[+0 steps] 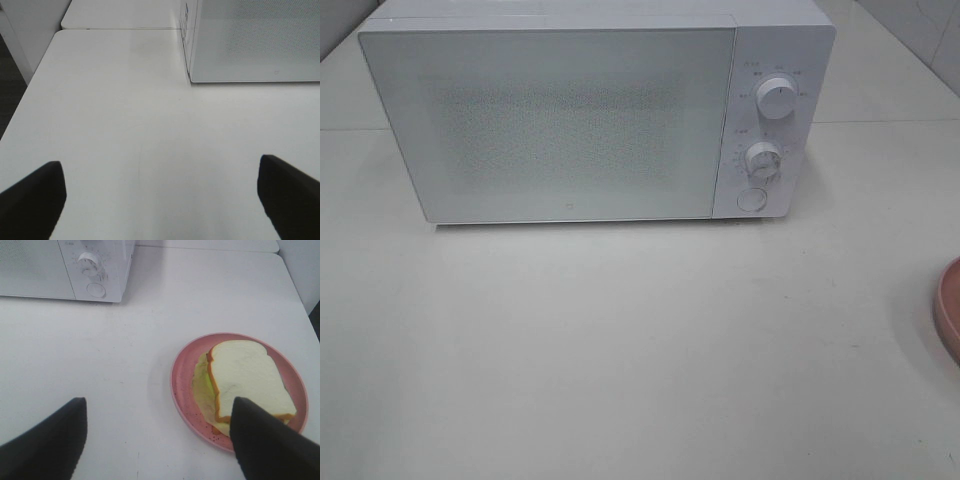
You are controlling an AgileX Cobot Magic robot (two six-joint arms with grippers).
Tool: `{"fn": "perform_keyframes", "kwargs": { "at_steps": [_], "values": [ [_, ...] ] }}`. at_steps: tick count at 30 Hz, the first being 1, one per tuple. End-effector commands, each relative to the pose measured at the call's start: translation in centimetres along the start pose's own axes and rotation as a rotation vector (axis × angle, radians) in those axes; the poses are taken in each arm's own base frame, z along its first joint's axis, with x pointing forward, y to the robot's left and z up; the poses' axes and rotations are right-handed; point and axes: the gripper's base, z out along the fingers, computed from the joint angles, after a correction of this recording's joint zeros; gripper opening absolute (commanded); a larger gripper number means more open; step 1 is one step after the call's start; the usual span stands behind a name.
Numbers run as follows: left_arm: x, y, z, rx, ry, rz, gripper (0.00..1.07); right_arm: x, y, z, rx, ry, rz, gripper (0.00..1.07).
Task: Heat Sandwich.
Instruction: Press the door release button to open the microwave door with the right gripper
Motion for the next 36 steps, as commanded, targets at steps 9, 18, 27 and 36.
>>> {"fn": "perform_keyframes", "kwargs": {
  "at_steps": [9,18,27,36],
  "values": [
    [0.2,0.0,-0.3,0.004,-0.030,0.002,0.98,-2.3,0.3,2.3,-0.004,0.047,-0.013,0.76],
    [0.2,0.0,-0.3,0.004,-0.030,0.002,0.98,-3.7,0.5,4.4,-0.008,0.075,-0.021,0.76],
    [0.2,0.0,-0.3,0.004,-0.030,0.002,0.98,-5.2,0.8,6.8,-0.016,0.072,-0.029,0.76],
    [0.2,0.0,-0.3,0.004,-0.030,0.002,0.98,-6.6,1.2,9.5,-0.027,0.045,-0.036,0.76]
  ]
}}
